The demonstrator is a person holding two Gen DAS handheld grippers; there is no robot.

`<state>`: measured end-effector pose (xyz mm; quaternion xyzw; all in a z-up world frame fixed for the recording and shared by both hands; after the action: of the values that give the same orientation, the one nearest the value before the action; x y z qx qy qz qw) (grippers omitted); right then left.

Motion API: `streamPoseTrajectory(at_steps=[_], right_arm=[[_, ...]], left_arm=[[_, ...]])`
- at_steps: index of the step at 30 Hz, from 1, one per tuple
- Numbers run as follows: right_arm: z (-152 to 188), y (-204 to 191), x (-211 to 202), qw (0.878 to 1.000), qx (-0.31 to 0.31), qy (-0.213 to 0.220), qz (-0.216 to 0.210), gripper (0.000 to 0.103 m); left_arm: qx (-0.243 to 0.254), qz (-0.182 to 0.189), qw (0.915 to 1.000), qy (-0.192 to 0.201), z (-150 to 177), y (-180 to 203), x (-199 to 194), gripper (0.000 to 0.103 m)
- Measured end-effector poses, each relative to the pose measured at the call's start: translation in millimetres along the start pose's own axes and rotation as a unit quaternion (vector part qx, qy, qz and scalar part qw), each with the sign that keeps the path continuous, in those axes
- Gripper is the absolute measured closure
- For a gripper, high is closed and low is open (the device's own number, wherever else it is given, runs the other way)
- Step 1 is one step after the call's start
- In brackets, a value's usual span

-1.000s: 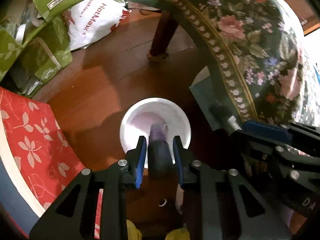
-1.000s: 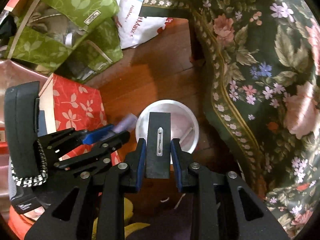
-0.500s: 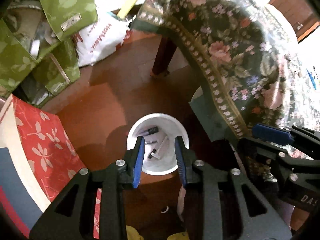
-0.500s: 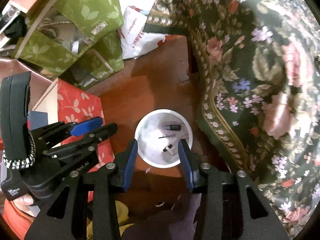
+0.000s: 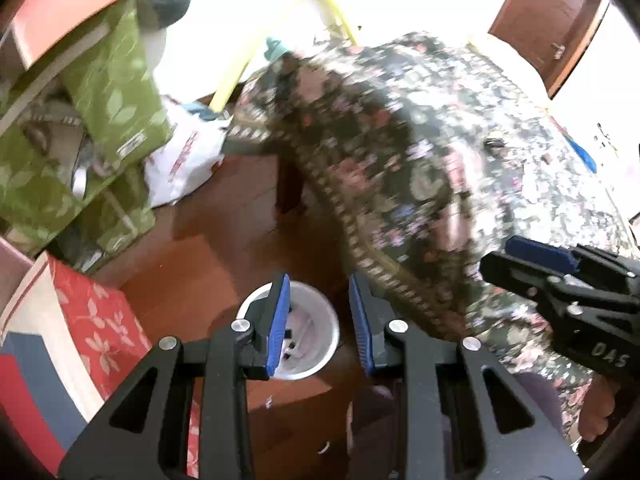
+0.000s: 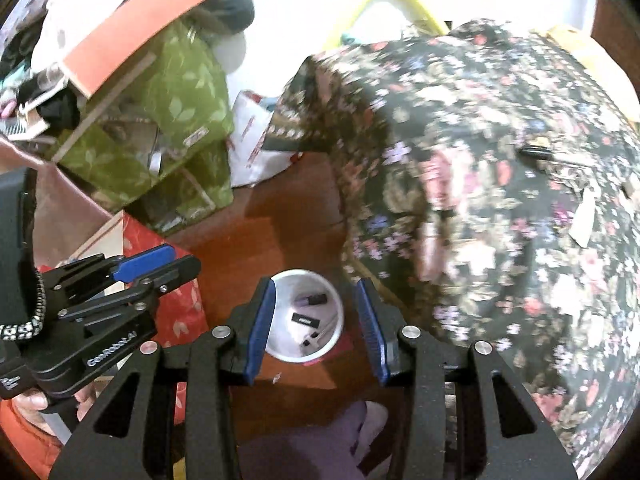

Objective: Collect trash
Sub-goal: 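Move both tools back over the bed and grasp the white tube with the right tool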

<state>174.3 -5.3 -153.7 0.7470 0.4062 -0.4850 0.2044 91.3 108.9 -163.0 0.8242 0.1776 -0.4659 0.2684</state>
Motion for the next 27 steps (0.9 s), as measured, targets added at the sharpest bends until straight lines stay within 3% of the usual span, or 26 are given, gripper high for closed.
streamPoseTrajectory(at_steps=[7,17,23,25,27], right_arm=[[19,51,-27,0.999,0.038,0.017,0.022,0.065],[50,153,-54,0.99,0.119,0.031,0.063,0.065],[62,211,-49,0.983,0.171,0.03,0.055,0.065],[61,229,-42,0.981,0.184,0.022,0.056,0.062],[58,243,-35,0.98,0.19,0.017,0.063,0.057]], left_arm=[[0.03,0.027,0.9992,0.005,-3,64,4,0.073],[0.079,0.054,0.9952,-0.022,-3,156,44,0.073],[0.1,0.071,0.992,-0.027,-13,201,67,0.073],[0.107,0.071,0.9912,-0.032,-17,213,77,0.071],[0.108,0.066,0.9913,-0.037,-20,221,88,0.056]])
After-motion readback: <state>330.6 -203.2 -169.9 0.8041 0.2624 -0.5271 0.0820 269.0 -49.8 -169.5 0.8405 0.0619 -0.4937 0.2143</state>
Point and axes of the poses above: each gripper's, at about its wrist camera, not at the fingertips, and x roughly the way its jaws point, y to its right, z to its underside, the point moved 3 cm from there along x, roughly the way its jaws point, and after that the axes turned 13 degrees about -x, right-handed, at the moved point
